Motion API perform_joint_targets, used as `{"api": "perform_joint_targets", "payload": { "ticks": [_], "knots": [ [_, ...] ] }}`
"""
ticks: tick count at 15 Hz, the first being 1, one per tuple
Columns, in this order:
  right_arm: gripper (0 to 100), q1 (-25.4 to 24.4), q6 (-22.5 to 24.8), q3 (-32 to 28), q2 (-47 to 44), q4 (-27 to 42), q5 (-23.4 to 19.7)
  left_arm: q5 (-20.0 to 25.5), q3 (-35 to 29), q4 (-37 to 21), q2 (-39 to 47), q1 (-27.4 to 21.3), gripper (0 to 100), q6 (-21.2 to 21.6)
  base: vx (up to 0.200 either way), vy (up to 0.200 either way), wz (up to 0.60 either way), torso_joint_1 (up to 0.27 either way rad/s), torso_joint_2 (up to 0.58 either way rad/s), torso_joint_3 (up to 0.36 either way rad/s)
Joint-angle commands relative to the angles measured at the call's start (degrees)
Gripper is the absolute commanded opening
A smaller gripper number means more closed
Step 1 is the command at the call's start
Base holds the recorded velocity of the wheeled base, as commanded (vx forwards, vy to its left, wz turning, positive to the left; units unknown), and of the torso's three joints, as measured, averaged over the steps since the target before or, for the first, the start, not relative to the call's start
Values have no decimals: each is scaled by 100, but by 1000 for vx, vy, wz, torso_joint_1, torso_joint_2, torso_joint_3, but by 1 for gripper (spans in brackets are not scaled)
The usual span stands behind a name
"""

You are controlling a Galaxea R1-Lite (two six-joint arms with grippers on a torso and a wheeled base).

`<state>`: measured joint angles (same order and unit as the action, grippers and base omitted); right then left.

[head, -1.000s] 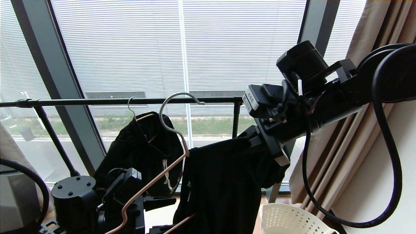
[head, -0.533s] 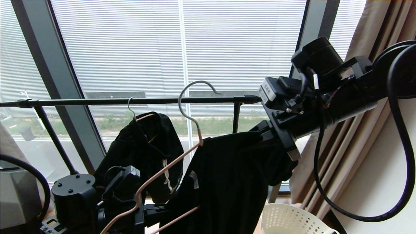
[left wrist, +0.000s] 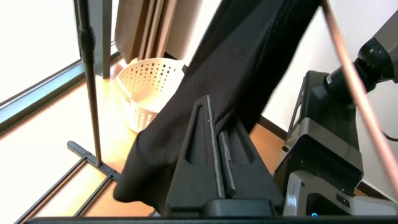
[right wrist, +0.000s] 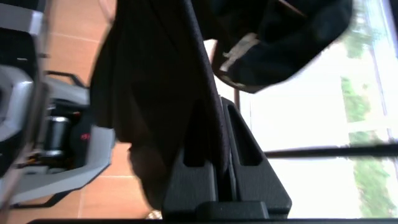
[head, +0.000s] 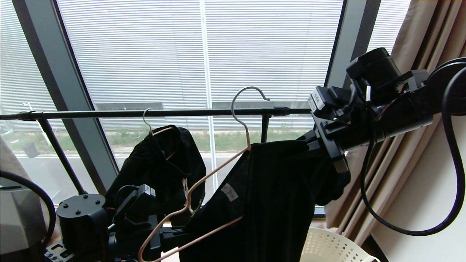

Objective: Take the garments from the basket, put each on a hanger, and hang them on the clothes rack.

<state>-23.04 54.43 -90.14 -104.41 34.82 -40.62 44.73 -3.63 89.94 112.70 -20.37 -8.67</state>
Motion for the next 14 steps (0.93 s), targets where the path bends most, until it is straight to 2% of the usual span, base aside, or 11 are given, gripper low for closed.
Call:
{"api": "perform_joint_targets", "payload": {
  "ticks": [1,7,14],
  "knots": [
    [0,168,-3,172,17,-89,10,10,-23,6,6,68,0,-3,0,0,0,0,0,0],
    [0,537,-47,181,132,-370,124,10,-41,6,6,130,0,-12,0,0,0,0,0,0],
    [0,713,-82,339,211,-810,652,10,-50,6,-20,139,0,-12,0,0,0,0,0,0]
  ]
}}
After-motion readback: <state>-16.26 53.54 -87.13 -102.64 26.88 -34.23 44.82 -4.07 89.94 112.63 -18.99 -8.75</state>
